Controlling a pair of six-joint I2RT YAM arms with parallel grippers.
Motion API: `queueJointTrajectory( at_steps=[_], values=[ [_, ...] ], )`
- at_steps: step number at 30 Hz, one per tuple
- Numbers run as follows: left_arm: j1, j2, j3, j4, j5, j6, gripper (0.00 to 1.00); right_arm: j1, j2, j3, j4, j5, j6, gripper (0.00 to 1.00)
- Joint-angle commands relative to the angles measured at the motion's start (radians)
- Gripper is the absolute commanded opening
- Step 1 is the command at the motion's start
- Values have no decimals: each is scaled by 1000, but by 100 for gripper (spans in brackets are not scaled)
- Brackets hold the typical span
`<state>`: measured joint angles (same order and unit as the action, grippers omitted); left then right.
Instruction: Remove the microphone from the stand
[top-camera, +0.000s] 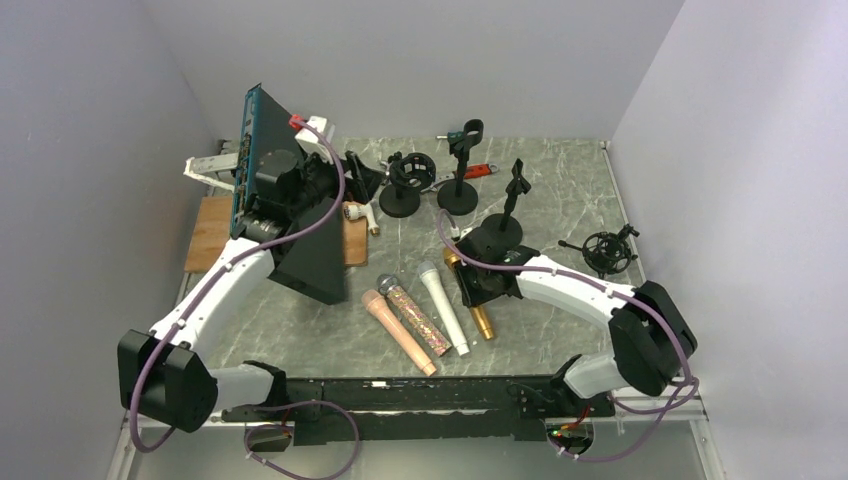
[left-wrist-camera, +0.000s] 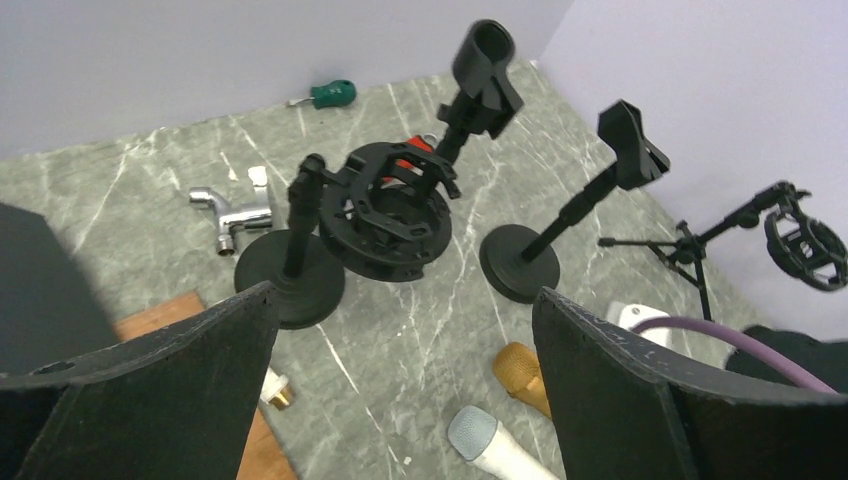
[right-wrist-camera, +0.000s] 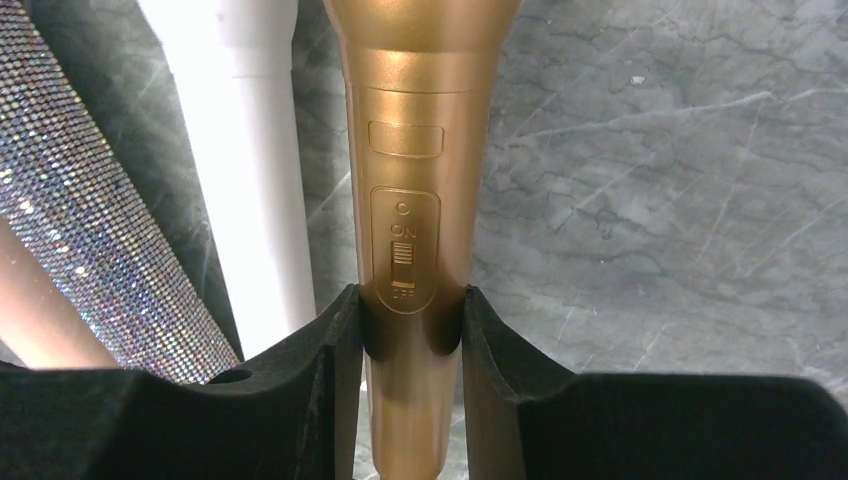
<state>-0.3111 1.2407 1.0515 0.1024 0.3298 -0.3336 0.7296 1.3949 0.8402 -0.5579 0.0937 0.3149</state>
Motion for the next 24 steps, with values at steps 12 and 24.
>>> queueJointTrajectory(
  at_steps=[12,24],
  values=[
    [-282,-42,7,-3,-172,317,100,-15,55,-38,102,-58,33,22],
    [-373,-124,-43,36,-272,396,99,-15,57,-30,117,6,46,57]
  ],
)
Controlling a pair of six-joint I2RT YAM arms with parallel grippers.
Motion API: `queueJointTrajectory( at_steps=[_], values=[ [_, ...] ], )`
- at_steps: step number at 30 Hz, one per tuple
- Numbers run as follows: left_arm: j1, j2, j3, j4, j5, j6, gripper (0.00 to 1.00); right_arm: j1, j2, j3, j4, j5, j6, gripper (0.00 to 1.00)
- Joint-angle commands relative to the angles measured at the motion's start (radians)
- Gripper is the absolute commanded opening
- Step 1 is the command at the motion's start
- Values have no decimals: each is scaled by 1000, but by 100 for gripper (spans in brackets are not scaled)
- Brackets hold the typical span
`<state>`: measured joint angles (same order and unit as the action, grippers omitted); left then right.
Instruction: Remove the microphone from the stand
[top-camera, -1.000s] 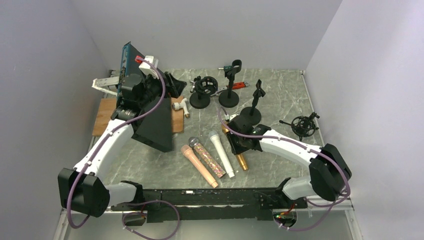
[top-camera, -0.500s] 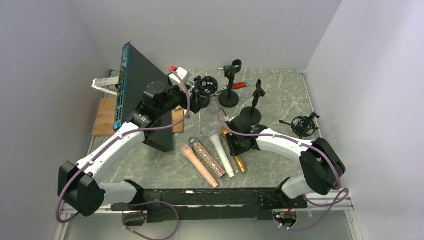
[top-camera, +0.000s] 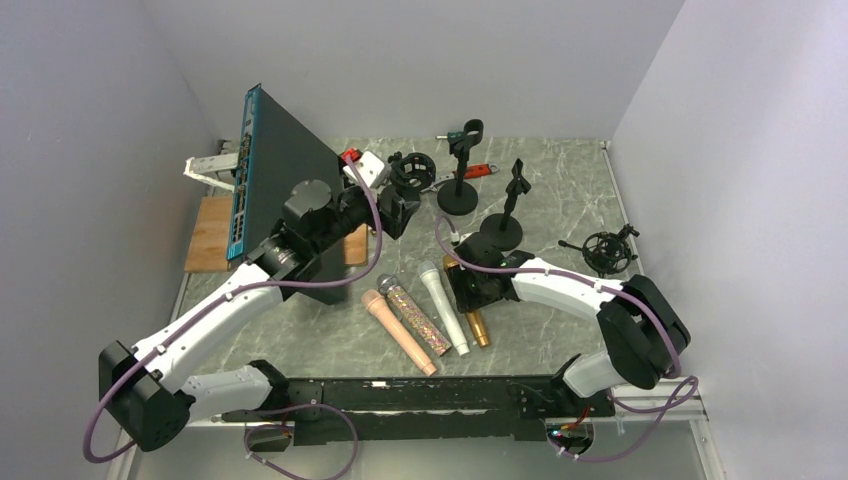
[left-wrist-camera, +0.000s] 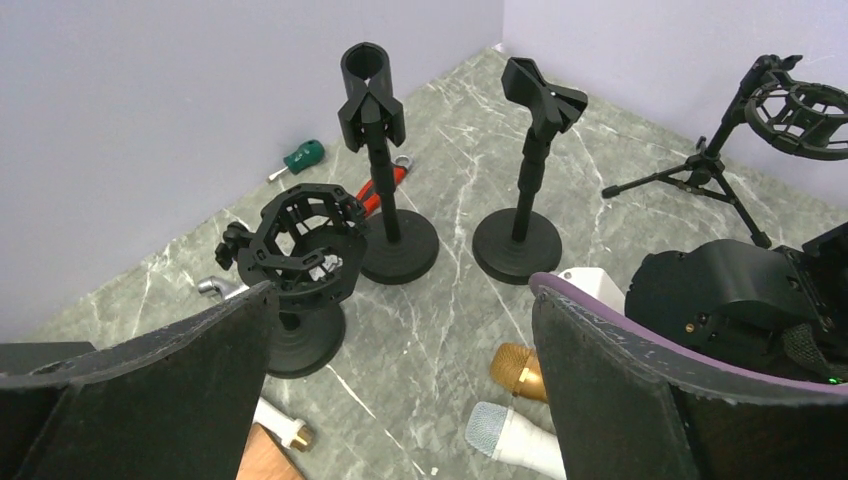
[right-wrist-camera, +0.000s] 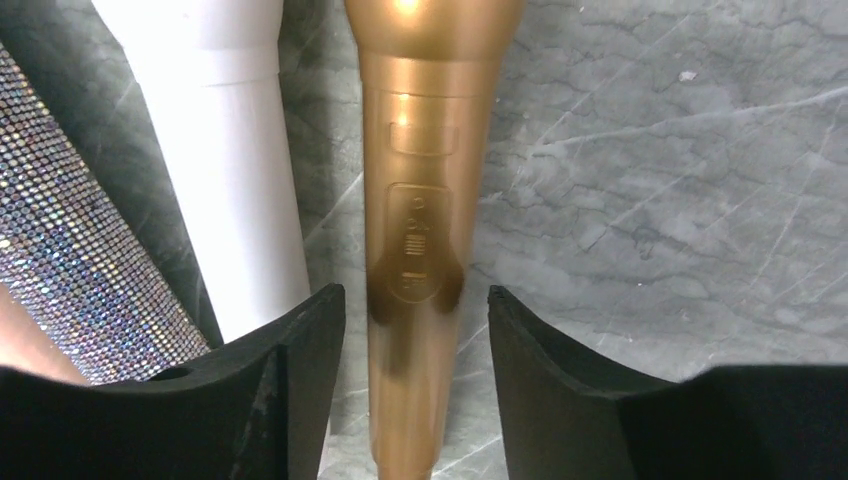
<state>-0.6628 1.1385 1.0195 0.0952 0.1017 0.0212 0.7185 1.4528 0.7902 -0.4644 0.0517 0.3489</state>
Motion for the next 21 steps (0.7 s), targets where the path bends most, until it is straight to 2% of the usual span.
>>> queueJointTrajectory(
  at_steps=[1,5,8,9,11,13,16,18,21],
  values=[
    [-27,-20,-14,45,-46,44,99,-5,-4,32,10,59,14,60],
    [-54,-15,-18,43,-72,75,99,-1,-51,81,-42,70,48,68],
    [-58,-19,-7,44,-86,29,100,5,-130,96,-106,119,93,73],
    [-58,-23,-5,53,-85,-1,99,5,-168,88,-116,135,105,77],
    [-63,-43,-6,76,-75,-54,99,5,-252,65,-131,179,124,98],
    [-90,-82,-22,112,-95,-76,99,6,-344,34,-135,222,140,100],
    [-98,-178,-82,162,-47,-162,100,6,-499,-7,-140,255,153,100],
    [-108,-289,-146,174,-13,-200,99,6,-604,-32,-135,259,169,100],
    [-129,-493,-308,176,-54,-275,99,5,-787,-85,-110,236,205,100]
  ],
)
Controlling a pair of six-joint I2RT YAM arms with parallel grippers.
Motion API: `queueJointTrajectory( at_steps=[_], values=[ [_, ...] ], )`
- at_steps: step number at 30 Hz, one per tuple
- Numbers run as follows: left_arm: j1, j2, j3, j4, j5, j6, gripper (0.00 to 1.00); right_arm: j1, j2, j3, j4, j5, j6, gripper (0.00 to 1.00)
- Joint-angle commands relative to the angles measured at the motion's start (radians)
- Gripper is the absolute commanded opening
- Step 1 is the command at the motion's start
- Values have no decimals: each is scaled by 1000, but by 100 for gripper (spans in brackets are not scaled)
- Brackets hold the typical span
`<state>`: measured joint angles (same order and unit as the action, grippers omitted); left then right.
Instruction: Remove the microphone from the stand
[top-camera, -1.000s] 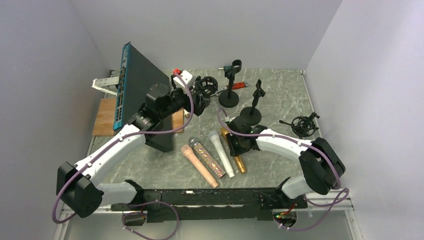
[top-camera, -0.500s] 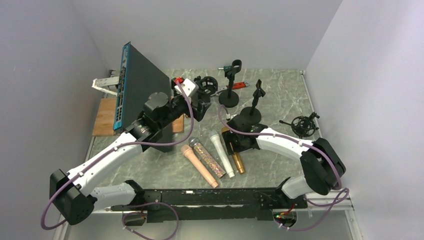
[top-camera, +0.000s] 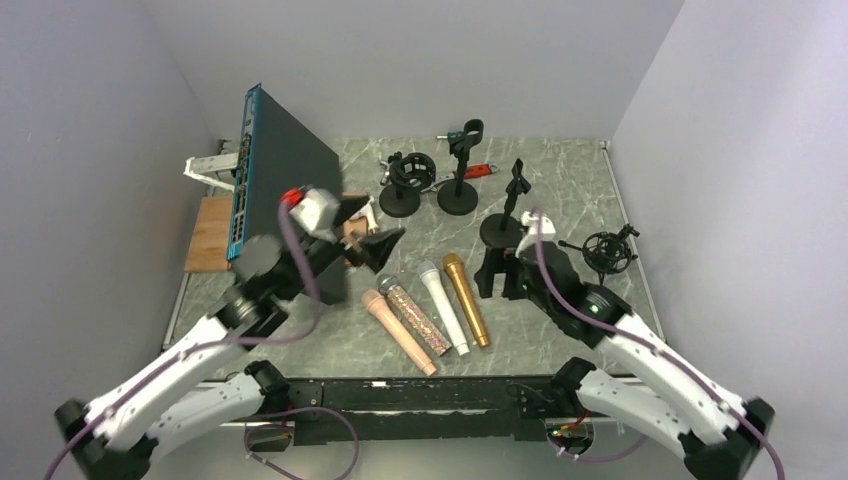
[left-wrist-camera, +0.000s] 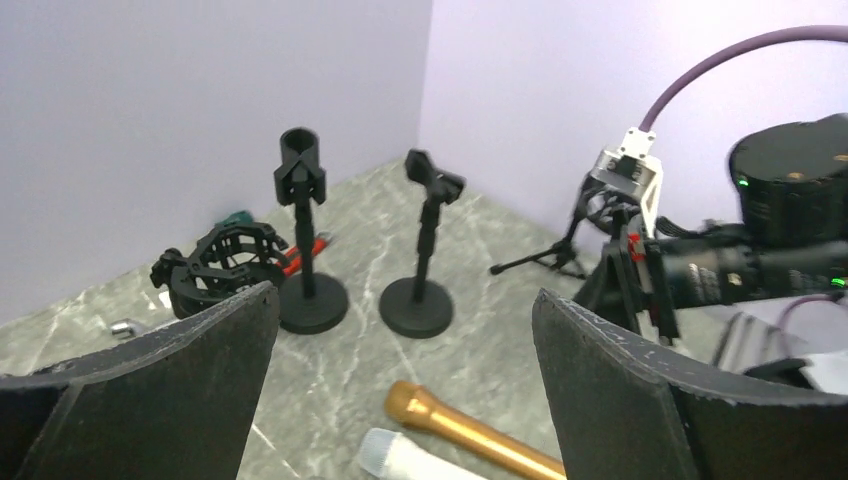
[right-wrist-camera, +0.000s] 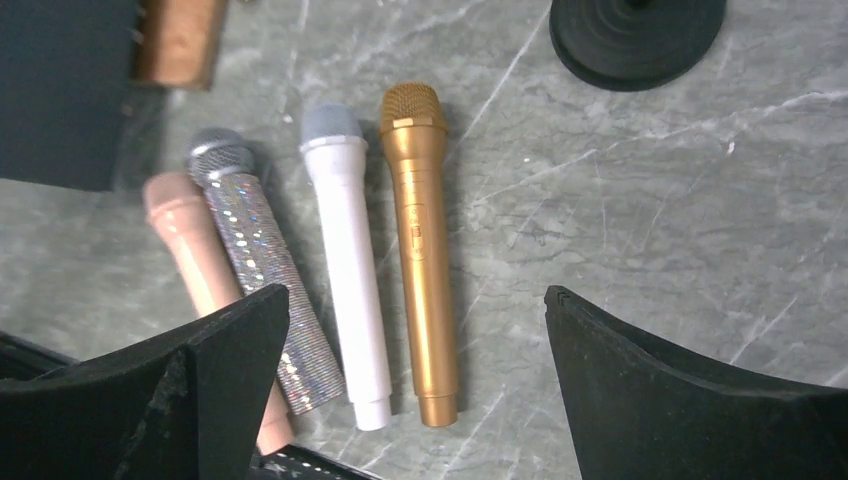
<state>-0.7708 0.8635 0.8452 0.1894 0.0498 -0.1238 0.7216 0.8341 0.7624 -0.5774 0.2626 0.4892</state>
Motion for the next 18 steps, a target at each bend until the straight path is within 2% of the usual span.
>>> queueJointTrajectory(
  at_steps=[1,4,7,13,17,18],
  values=[
    [-22,-292,-183,65,-14,-158,99,2,-208,-77,11,19,83,100],
    [-23,-513,-316,15,-2,-263,99,2,-373,-159,61,-20,140,100],
    [-22,-706,-427,-1,78,-365,100,3,-482,-212,78,-40,194,100],
    [-22,-954,-570,-25,280,-534,99,2,-633,-309,102,-49,279,100],
    [-22,-1155,-628,-94,277,-596,100,2,-711,-361,103,-66,323,100],
    [-22,-1134,-598,-136,294,-585,100,2,-735,-379,110,-74,329,100]
  ],
)
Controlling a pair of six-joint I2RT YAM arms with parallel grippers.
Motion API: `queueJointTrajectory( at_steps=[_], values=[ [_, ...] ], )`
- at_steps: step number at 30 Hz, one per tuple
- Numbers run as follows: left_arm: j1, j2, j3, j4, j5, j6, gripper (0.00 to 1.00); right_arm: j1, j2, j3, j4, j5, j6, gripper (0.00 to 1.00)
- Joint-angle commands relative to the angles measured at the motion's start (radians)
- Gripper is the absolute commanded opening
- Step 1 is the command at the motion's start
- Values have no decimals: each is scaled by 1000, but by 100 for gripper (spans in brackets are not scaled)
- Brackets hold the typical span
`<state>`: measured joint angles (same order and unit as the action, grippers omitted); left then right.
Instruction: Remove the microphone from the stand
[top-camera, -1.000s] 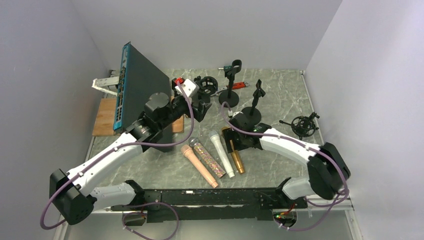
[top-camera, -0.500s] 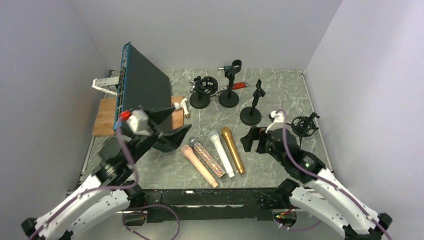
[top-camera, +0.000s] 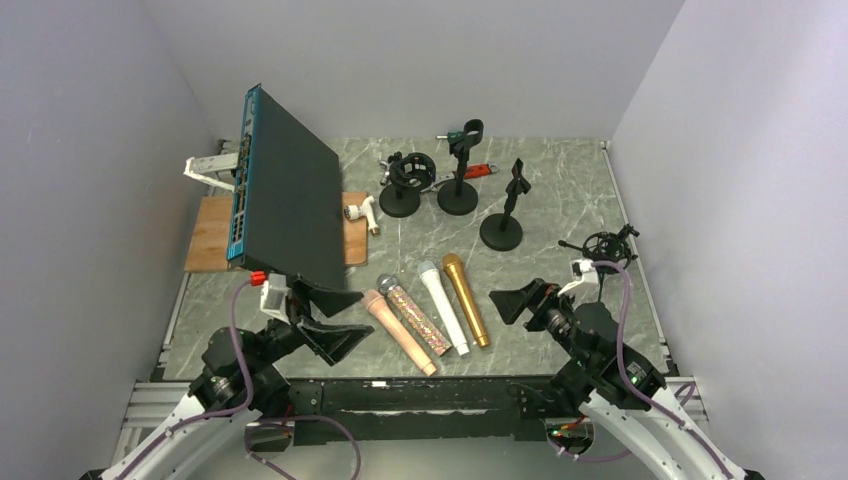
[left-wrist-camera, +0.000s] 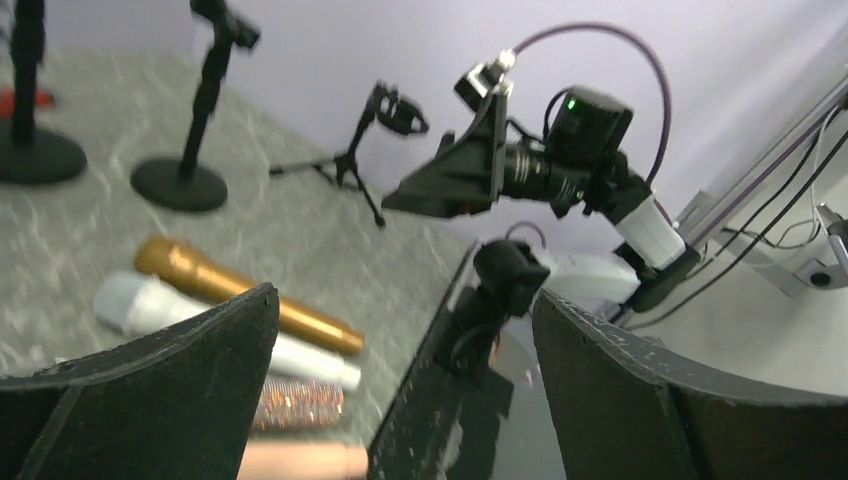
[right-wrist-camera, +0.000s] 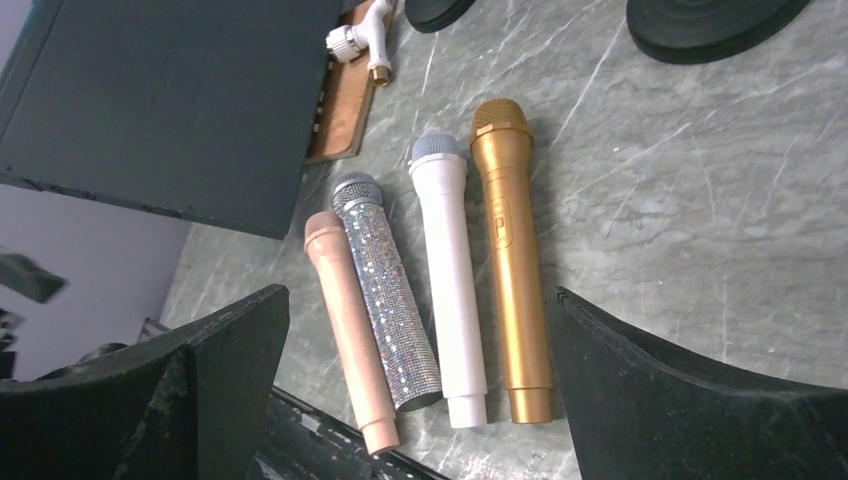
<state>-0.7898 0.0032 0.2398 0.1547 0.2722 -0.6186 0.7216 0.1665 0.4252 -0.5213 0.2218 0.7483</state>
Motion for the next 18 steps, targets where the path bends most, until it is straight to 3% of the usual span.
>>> queueJointTrajectory(
  at_steps=[1,7,15,18],
  values=[
    [-3,-250,22,-113,103,-83,99,2,-95,-62,61,-39,74,100],
    [-2,-265,-29,-48,116,-124,99,2,-302,-157,56,-35,123,100],
    [-2,-297,-115,91,71,-181,99,2,-302,-164,85,-70,104,100],
    [0,-292,-127,108,56,-187,100,3,-301,-174,91,1,110,100]
  ],
)
